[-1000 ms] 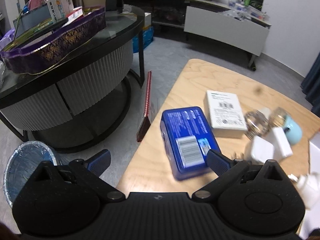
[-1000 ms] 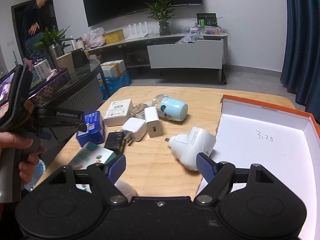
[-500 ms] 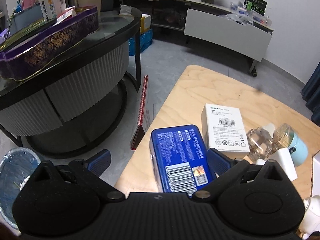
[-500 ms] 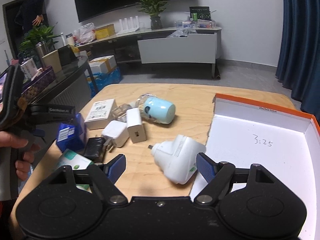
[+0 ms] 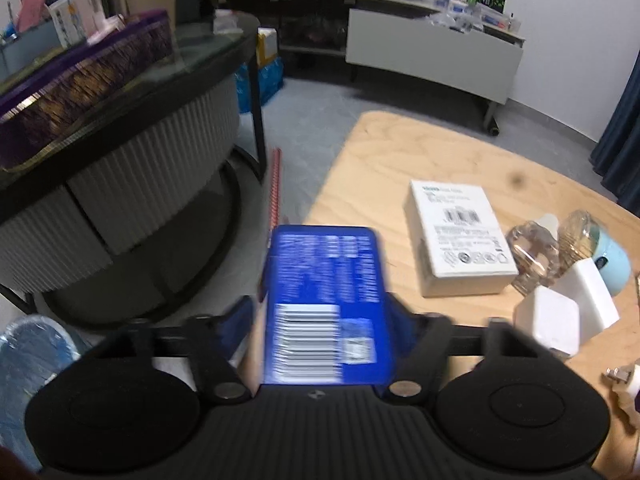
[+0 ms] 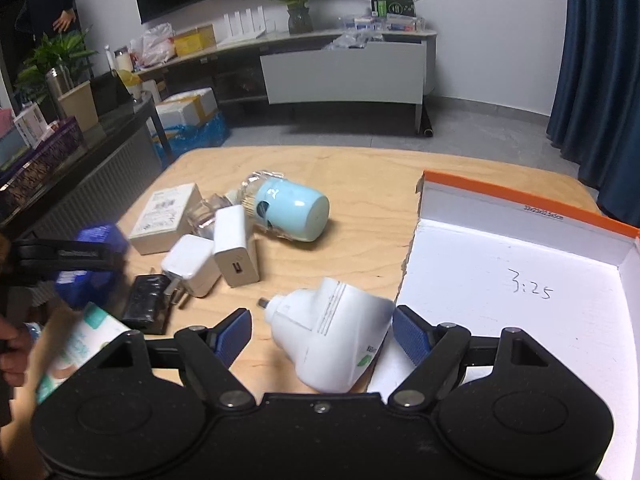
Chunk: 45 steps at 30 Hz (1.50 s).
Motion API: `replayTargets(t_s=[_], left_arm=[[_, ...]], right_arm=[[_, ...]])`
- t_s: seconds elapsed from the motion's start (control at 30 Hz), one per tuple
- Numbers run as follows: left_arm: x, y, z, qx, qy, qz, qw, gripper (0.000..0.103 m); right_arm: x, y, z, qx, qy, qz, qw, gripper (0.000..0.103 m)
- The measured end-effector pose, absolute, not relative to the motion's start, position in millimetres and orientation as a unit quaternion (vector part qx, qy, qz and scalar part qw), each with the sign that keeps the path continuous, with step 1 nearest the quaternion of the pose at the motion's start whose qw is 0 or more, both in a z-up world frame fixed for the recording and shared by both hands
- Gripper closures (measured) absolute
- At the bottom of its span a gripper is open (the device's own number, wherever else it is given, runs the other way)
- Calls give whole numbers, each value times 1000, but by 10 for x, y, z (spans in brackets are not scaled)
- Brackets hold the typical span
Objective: Organize rigid objects
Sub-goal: 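Close the left tool on the blue case while the right tool grasps the white plug adapter, then carry the blue case and the white plug adapter with both tools over the orange-rimmed tray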
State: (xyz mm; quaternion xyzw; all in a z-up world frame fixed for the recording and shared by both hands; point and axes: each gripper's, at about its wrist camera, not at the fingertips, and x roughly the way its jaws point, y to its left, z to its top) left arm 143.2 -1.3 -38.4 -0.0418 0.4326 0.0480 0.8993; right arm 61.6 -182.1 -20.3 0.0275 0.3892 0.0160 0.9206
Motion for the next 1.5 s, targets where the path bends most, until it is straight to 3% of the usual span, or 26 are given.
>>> replayTargets(t_s=[0.3,0.8,1.5], left_arm=[[1258,-13,-291,-32,413,17,910,41],[747,-211,60,-30,396,-14,918,41],[498,-1313,247,2,388,-141,911,41]], right_arm=[[733,-1811,-324,30,405,28,913,18],[251,-1879,62,59,360,30,931,18],[-297,-2682,387,88,315,-50,944,18]])
